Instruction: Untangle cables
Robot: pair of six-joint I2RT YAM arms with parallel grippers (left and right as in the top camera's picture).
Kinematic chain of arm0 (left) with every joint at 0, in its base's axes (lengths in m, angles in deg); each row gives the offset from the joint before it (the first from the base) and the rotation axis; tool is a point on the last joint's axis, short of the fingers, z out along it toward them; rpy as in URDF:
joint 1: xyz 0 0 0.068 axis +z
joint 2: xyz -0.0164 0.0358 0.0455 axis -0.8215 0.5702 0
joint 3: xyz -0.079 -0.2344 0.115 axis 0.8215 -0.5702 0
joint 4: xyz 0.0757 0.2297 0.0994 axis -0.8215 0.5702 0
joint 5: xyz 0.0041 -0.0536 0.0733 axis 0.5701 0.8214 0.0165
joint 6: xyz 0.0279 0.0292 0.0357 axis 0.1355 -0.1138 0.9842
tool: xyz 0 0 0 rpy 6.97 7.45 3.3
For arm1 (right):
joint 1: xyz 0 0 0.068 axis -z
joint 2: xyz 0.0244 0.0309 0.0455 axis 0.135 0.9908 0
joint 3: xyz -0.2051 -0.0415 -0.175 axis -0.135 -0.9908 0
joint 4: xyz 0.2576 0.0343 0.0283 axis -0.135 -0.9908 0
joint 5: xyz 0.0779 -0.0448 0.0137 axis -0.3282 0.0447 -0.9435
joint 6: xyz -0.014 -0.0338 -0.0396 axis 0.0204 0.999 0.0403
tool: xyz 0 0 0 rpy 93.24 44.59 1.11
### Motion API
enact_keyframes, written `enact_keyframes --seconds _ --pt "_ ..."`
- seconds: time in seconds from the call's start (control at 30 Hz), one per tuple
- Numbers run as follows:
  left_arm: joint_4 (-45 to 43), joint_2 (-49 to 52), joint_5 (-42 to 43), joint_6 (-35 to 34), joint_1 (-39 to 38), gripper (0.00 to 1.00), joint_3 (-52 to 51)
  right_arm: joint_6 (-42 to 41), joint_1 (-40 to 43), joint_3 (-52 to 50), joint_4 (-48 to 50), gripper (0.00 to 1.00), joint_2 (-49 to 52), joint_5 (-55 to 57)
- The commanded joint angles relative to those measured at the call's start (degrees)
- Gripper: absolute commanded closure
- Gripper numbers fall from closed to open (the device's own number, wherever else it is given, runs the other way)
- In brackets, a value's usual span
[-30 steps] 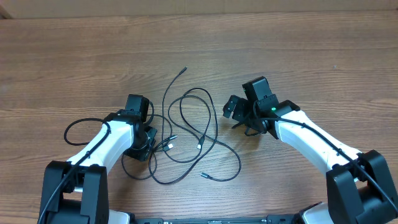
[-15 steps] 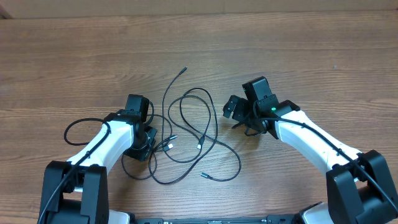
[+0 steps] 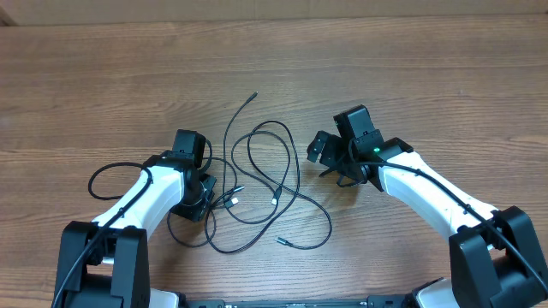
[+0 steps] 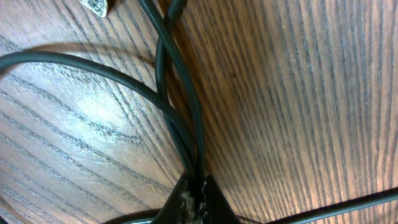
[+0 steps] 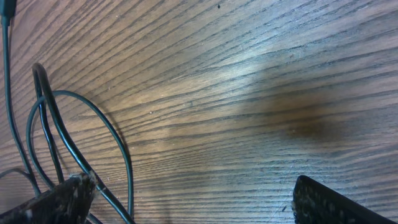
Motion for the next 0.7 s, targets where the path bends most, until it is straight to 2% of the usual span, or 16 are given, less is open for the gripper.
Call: enact_keyframes --seconds 0.0,0.67 --pt "-1.7 3.8 -1.4 0.1 -0.4 0.94 -3.1 0.0 0.0 -0.1 0.2 0.0 0.3 0.0" --pt "-1.7 3.8 -1.2 0.1 -0.4 0.95 -3.1 0.0 0.0 -0.1 0.2 0.0 0.3 0.0"
